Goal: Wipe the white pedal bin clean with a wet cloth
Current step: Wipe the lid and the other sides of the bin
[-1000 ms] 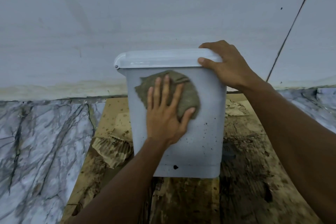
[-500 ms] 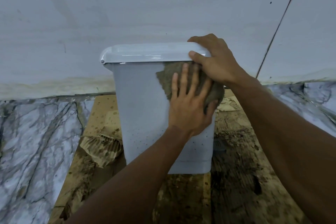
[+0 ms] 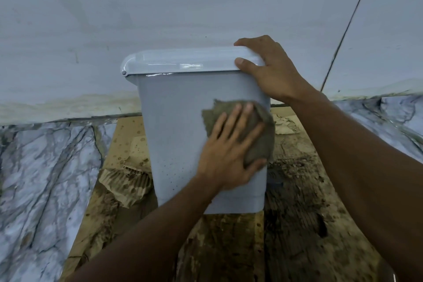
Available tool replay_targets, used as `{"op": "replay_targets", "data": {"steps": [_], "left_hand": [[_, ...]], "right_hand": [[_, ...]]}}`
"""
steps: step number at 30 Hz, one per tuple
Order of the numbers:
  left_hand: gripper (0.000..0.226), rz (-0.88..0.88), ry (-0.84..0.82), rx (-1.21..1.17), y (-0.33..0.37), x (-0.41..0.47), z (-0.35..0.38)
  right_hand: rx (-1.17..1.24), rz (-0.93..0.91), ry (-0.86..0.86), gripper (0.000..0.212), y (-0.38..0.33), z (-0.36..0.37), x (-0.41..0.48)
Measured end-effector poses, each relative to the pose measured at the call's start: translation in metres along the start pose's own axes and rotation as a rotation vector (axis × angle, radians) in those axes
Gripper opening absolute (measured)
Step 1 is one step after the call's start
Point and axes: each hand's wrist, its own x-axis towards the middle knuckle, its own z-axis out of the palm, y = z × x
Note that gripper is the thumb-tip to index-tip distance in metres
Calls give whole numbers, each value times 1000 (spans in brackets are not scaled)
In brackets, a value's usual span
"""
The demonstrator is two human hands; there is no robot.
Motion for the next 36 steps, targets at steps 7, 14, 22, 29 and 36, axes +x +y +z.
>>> {"op": "replay_targets", "data": {"steps": [7, 14, 22, 29, 36], "left_hand": [[80, -136, 70, -1, 0, 18, -1], [77, 115, -95, 39, 35, -75, 38], [78, -6, -27, -11, 9, -16, 7], [73, -16, -25, -20, 29, -19, 21], [72, 258, -161, 52, 11, -96, 34]], "right_hand": [[-116, -80, 28, 46, 8, 5, -2], [-111, -70, 53, 45, 8, 10, 0], [-123, -58, 42, 45, 9, 11, 1], [-92, -27, 27, 43, 11, 8, 1], [-39, 4, 37, 41, 7, 9, 0]]}}
